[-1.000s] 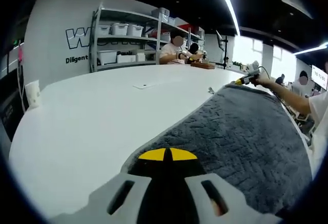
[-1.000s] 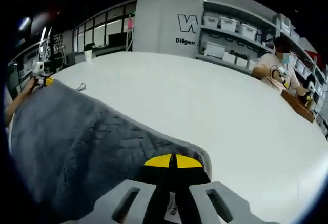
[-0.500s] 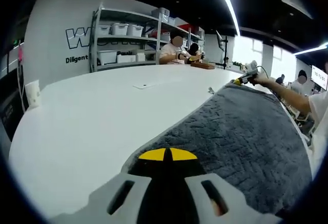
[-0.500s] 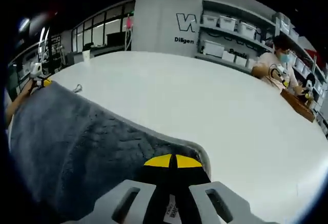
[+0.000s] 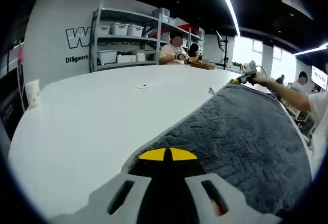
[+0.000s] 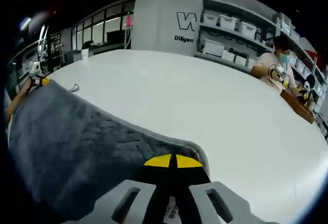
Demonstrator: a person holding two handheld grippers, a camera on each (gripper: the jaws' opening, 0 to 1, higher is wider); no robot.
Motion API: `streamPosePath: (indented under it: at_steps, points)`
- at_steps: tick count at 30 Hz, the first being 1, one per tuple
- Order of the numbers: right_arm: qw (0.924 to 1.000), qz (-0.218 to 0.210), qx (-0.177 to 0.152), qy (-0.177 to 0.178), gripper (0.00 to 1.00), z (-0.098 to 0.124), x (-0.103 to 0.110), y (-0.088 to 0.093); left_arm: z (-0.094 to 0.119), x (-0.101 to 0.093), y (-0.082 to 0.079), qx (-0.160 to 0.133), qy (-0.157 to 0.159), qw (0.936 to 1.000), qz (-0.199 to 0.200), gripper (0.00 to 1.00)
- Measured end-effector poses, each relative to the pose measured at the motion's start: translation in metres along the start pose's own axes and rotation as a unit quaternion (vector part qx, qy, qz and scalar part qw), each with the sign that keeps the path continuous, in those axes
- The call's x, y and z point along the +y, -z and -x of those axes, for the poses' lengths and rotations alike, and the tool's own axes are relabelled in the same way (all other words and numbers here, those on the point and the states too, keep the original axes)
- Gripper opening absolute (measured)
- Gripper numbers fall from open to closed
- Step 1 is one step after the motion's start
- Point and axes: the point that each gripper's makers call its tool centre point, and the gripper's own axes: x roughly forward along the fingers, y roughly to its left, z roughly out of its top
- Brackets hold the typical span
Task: Open the folded towel by lifting each exposed corner and separating the folded layers until the towel lies flat within the target outline without major curled edges
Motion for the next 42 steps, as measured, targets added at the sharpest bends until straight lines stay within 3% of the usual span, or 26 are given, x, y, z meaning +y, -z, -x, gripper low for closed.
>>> streamPosePath:
  at_steps: [13, 16, 18, 24, 26, 28, 29, 30, 32, 35, 38, 40, 42]
  points:
    - [0.9997, -0.001, -0.022, 0.003, 0.0, -0.001, -0.005, 0.0, -0.001, 0.001, 0.0, -0.001, 0.001, 1.0, 0.004, 0.0]
    - [0.9995, 0.01, -0.024, 0.017, 0.0, -0.001, -0.012, 0.001, -0.001, 0.001, 0.0, -0.001, 0.001, 1.0, 0.004, 0.0]
    - [0.9992, -0.014, -0.034, 0.014, 0.0, -0.002, -0.013, 0.0, -0.001, 0.001, 0.0, -0.002, 0.002, 1.0, 0.005, 0.0]
    - [0.9997, 0.004, -0.015, 0.021, 0.0, -0.003, -0.006, -0.004, -0.002, 0.0, 0.0, 0.0, -0.001, 1.0, 0.001, 0.01]
    - [0.9991, 0.028, -0.026, 0.021, 0.0, -0.004, 0.001, -0.013, -0.001, 0.0, 0.0, 0.0, -0.001, 1.0, 0.0, 0.01]
    - [0.9988, 0.024, -0.039, 0.019, 0.0, -0.004, 0.013, -0.022, -0.001, 0.001, 0.0, -0.001, 0.0, 1.0, 0.002, 0.01]
    - [0.9977, 0.004, -0.057, 0.035, 0.0, -0.006, 0.017, -0.032, -0.001, 0.001, 0.0, -0.001, 0.0, 1.0, 0.002, 0.01]
    - [0.998, 0.004, -0.052, 0.035, 0.0, -0.006, 0.022, -0.033, -0.001, 0.001, 0.0, 0.0, -0.001, 1.0, 0.001, 0.01]
    - [0.9975, 0.026, -0.065, 0.012, 0.0, -0.009, 0.047, -0.045, -0.001, 0.001, 0.0, 0.0, -0.001, 1.0, 0.001, 0.01]
    - [0.9955, 0.054, -0.077, 0.008, 0.0, -0.012, 0.079, -0.061, -0.001, -0.001, 0.0, 0.0, -0.001, 1.0, 0.001, 0.01]
    - [0.9889, 0.102, -0.099, -0.042, 0.0, -0.018, 0.135, -0.083, 0.0, -0.001, 0.001, 0.0, 0.0, 1.0, 0.001, 0.01]
    - [0.9874, 0.109, -0.101, -0.052, 0.0, -0.02, 0.16, -0.091, 0.0, 0.0, 0.0, 0.0, 0.0, 1.0, 0.001, 0.01]
    - [0.9814, 0.127, -0.112, -0.09, 0.0, -0.022, 0.197, -0.103, 0.0, 0.0, 0.0, -0.001, 0.0, 1.0, 0.001, 0.01]
